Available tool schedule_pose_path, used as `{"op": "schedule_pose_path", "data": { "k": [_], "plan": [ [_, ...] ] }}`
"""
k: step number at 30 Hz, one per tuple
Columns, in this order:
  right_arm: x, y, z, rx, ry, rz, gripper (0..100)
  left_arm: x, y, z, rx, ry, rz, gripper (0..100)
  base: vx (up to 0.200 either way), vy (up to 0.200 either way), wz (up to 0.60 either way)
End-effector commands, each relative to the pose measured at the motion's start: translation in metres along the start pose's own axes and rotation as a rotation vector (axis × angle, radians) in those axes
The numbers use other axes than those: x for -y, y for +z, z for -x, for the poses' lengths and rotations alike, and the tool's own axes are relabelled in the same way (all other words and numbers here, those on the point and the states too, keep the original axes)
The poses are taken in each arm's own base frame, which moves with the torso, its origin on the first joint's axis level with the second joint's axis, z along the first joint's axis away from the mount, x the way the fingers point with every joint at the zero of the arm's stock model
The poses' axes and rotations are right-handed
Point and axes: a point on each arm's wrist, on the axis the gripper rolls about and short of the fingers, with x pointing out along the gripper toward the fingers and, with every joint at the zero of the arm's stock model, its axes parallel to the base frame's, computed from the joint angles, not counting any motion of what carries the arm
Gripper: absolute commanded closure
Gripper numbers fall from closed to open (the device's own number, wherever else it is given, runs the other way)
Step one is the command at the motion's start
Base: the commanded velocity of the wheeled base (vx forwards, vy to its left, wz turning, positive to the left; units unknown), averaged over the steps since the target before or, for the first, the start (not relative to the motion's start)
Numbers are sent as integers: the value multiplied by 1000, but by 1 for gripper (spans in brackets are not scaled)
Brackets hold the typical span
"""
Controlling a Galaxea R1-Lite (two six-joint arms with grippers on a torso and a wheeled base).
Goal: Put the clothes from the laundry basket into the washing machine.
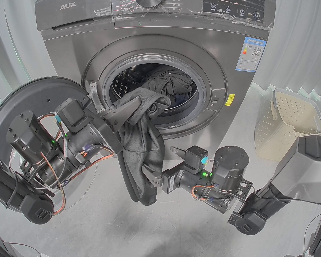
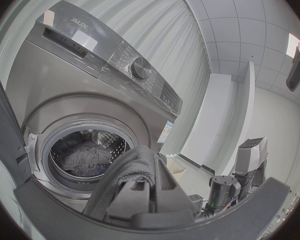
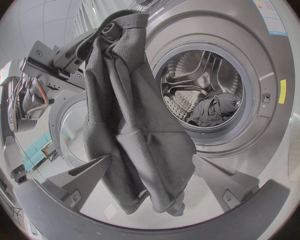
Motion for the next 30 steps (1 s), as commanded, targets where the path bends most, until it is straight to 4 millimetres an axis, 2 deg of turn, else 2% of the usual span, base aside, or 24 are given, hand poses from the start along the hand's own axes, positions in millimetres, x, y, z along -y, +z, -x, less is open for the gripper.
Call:
{"op": "schedule_pose_path", "data": {
  "k": [1,5,12,20,26,30],
  "plan": [
    [8,-1,1,-4,-24,0,0,-1,0,0,-1,2,0,100,0,0,0],
    [24,2,2,-1,-67,2,0,0,0,0,1,1,0,100,0,0,0],
    [31,-1,-1,-8,-85,3,0,1,2,0,7,-5,-2,100,0,0,0],
    [42,-14,-11,-28,-107,16,0,2,3,1,9,-8,0,100,0,0,0],
    [37,-22,-24,-25,-89,14,0,2,2,1,5,-7,-1,100,0,0,0],
    [26,-12,-32,26,-60,13,0,1,-1,0,-3,-4,2,100,0,0,0]
  ]
}}
